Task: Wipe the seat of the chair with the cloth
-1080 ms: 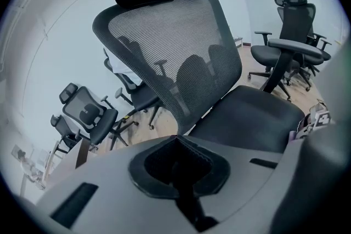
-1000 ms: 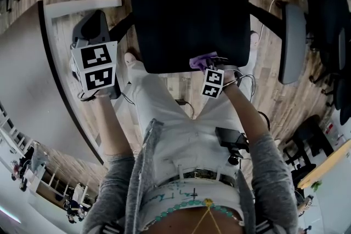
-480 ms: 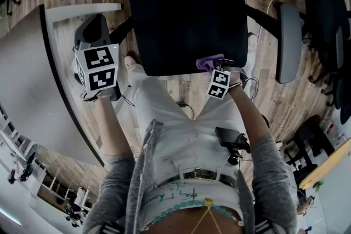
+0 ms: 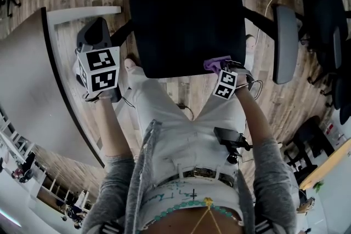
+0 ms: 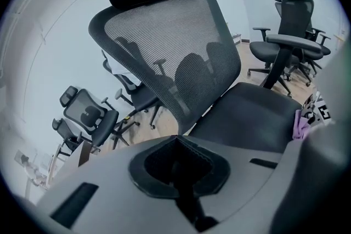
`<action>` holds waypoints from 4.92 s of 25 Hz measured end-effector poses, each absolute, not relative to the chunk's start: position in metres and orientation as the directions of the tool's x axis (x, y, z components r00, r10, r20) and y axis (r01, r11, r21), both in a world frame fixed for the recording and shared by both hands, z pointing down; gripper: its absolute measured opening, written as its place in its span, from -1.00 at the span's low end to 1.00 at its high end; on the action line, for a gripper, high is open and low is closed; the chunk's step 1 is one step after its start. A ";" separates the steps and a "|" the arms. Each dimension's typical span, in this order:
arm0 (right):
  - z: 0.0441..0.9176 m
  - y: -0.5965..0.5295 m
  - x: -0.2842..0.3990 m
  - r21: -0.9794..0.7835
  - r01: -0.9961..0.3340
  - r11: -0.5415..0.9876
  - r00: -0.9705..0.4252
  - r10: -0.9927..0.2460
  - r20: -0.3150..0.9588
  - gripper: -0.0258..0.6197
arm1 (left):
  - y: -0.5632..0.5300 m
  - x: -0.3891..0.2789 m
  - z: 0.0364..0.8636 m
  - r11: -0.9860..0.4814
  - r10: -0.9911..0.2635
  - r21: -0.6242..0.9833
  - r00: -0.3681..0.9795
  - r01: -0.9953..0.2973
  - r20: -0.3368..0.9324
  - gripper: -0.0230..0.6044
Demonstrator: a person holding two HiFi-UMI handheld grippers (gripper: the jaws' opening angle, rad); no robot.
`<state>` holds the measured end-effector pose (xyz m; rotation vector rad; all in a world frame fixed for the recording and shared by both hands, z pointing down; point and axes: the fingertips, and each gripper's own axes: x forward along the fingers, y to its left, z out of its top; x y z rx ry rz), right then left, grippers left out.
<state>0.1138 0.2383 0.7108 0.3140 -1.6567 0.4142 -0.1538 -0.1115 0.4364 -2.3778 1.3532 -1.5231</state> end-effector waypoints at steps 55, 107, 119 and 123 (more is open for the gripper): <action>0.594 0.130 0.103 -0.146 -0.687 0.712 -0.292 -0.086 0.953 -0.77 | -0.070 -0.131 0.419 -0.641 -0.596 -0.274 0.241 -0.717 0.766 -0.92; 0.348 0.020 0.051 -0.151 -0.808 0.569 -0.533 -0.598 0.598 -0.78 | -0.014 -0.054 0.316 -0.596 -0.645 0.028 0.499 -0.802 0.579 -0.92; 0.278 0.008 0.049 -0.049 -0.850 0.524 -0.490 -0.753 0.439 -0.77 | -0.022 -0.043 0.262 -0.613 -0.699 0.017 0.551 -0.790 0.456 -0.92; 0.255 0.000 0.051 -0.012 -0.850 0.527 -0.489 -0.780 0.391 -0.77 | -0.028 -0.036 0.238 -0.611 -0.724 0.003 0.561 -0.791 0.402 -0.92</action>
